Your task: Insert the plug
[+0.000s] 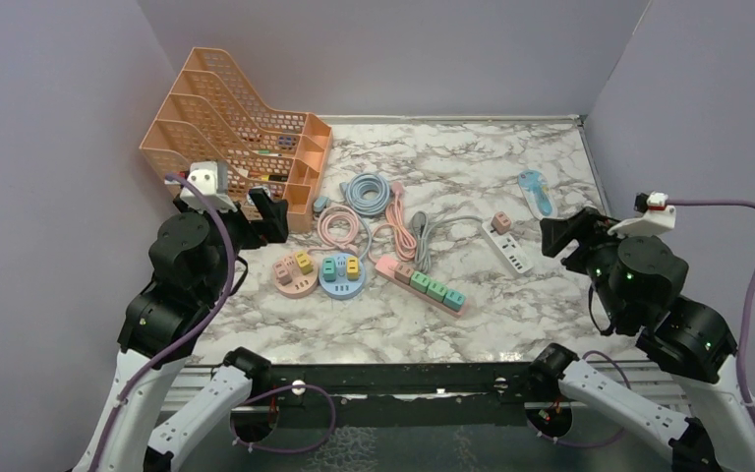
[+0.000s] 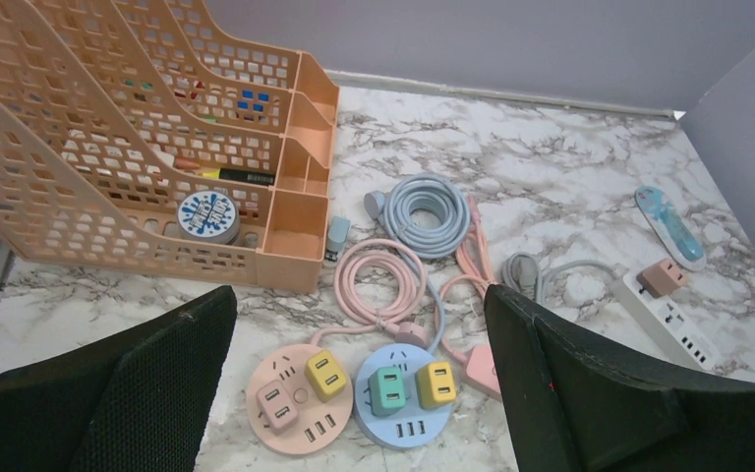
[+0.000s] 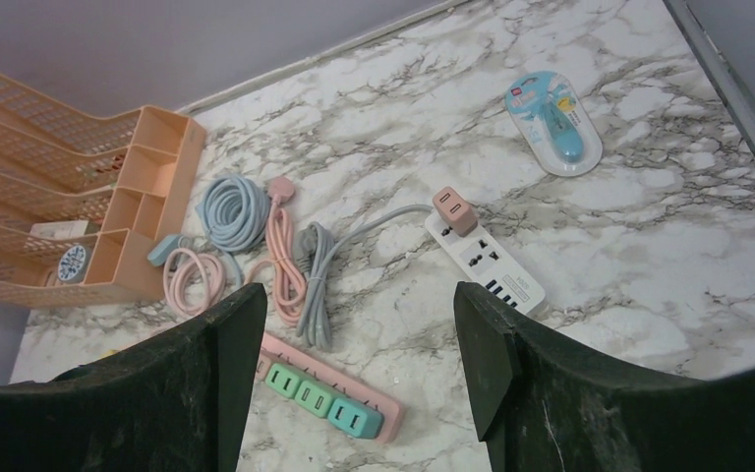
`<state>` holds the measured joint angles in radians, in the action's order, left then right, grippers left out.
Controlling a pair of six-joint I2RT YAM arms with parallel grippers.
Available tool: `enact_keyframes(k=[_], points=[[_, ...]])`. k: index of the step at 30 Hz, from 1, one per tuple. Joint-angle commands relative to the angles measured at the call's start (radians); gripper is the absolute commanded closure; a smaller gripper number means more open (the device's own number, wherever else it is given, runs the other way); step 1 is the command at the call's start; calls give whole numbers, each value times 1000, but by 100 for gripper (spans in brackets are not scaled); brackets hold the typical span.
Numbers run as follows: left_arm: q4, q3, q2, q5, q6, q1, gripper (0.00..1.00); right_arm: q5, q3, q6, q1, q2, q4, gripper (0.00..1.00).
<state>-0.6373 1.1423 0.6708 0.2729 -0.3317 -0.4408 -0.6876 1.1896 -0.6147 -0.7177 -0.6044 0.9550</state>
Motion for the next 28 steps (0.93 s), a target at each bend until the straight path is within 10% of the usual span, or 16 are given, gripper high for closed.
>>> enact_keyframes(k=[1,28], points=[[-16,43,-31,43,14,2,1,-36,38,-26,6,46,66,30],[-290,377,-131,159,51,19,1,58,236,118,6,164,152,30]])
